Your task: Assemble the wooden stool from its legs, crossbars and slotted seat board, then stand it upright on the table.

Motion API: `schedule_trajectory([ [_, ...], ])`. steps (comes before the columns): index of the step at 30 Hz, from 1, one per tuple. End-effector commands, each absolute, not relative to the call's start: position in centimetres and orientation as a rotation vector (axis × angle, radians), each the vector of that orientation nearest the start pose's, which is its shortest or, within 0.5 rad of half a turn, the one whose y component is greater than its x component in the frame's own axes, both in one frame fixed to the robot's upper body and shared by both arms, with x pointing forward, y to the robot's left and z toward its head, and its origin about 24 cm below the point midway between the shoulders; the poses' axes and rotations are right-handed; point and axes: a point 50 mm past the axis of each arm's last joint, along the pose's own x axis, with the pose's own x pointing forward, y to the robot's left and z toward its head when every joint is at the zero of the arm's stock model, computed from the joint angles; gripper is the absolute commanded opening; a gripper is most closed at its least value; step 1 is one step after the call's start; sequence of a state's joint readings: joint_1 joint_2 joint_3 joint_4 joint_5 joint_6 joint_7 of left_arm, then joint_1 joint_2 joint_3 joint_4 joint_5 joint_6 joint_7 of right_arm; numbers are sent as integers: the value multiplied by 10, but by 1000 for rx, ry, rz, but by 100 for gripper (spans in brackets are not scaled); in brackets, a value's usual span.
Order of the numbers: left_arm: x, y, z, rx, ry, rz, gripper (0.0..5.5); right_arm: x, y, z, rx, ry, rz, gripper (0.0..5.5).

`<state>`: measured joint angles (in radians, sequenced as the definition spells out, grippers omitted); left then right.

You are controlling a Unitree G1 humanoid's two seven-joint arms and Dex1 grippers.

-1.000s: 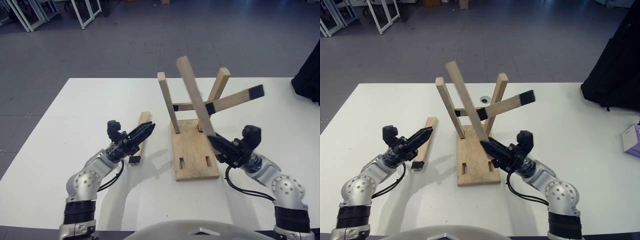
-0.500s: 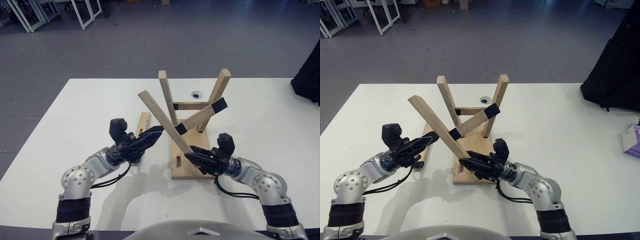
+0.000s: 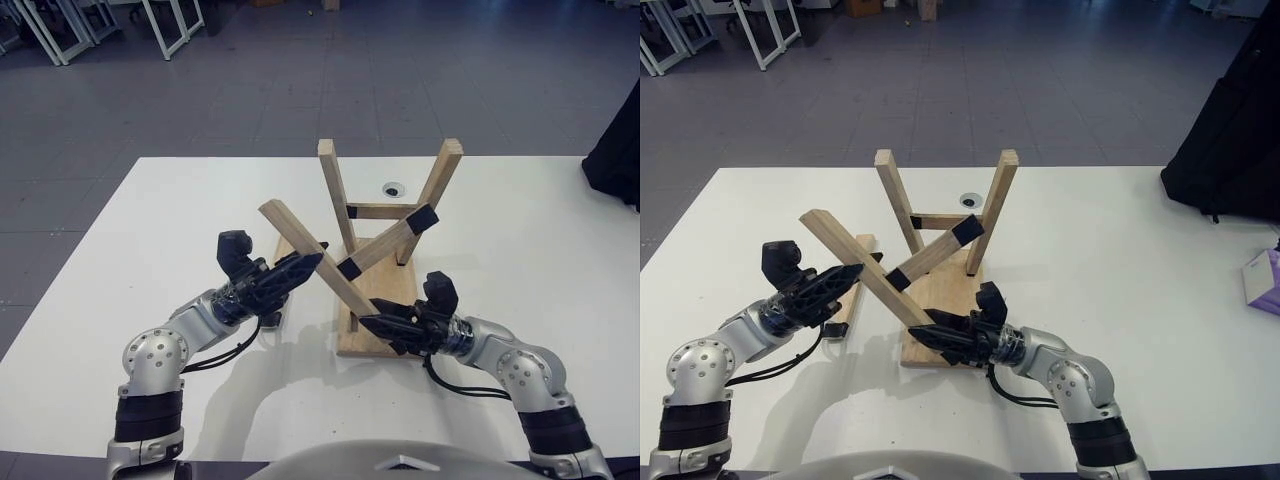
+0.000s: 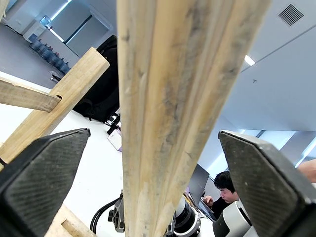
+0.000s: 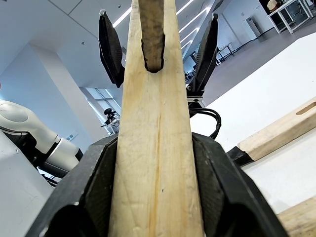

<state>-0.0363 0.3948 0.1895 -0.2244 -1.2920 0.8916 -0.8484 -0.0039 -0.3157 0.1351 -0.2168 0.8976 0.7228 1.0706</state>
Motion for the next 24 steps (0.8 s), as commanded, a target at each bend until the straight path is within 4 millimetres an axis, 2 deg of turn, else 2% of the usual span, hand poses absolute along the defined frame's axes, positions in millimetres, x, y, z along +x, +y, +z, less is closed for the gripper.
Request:
schedule_trajectory([
  [1,214,166,115,-939,141,-1248,421,201,-109,67,748,319,1441,200],
  [15,212,165,115,-910,102,-1271,211,205,-111,63,717,330,1413,200],
  [23,218,167,111,-854,92,-1220,207,209,-109,62,654,312,1375,200],
  [24,219,167,111,-848,91,-1212,206,209,-108,62,653,321,1378,239],
])
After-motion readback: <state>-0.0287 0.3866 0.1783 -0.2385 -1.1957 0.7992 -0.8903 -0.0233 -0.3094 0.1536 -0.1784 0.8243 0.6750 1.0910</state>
